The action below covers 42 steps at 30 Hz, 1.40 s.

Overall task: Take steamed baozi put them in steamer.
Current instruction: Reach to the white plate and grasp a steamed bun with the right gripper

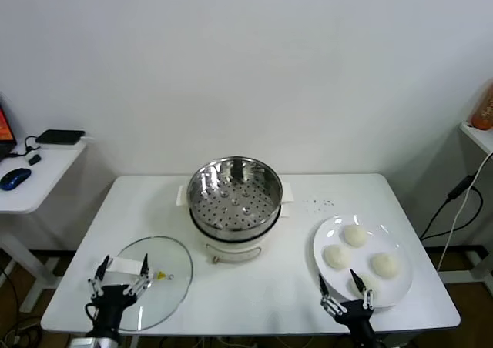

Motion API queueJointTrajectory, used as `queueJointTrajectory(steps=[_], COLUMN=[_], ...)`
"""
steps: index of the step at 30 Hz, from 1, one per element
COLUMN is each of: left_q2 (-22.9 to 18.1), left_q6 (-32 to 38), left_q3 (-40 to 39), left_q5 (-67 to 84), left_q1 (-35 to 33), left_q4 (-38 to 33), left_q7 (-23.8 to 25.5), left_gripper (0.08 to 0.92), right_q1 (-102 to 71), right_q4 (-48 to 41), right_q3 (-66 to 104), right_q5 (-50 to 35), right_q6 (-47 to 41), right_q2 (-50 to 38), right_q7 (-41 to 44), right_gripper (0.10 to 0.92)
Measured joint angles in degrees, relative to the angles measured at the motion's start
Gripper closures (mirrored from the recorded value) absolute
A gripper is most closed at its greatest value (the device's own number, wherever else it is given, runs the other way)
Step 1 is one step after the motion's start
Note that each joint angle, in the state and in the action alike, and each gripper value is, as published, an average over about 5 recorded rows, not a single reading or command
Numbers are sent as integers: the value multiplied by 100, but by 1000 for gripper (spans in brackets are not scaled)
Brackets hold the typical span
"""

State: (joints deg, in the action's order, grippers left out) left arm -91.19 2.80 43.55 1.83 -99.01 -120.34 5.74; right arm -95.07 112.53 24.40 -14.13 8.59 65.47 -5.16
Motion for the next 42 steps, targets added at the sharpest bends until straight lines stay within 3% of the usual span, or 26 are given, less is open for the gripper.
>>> queueJointTrajectory(steps=[13,24,32,42], left_q2=[-5,-22,-7,9], left_q6=[111,203,215,240], left_q3=[-21,-70,-136,-223], left_q5=[-42,-92,-136,-159], left_q1=[29,102,147,78], left_q4=[8,115,120,100], left_q7=[-30,-118,-125,-103], left_gripper=[177,177,177,177], right_q1=[1814,4102,6071,8839], right_q4=[227,-200,-974,-2305], right_q3=[-370,-1583,-3125,-5831], right_q5=[-133,-361,-367,-124], right_q6=[-1617,-2994,-3113,-2474], right_q2=[-941,-2262,-2993,-3178], right_q7=[227,1707,3063,4815], right_gripper=[203,203,203,203])
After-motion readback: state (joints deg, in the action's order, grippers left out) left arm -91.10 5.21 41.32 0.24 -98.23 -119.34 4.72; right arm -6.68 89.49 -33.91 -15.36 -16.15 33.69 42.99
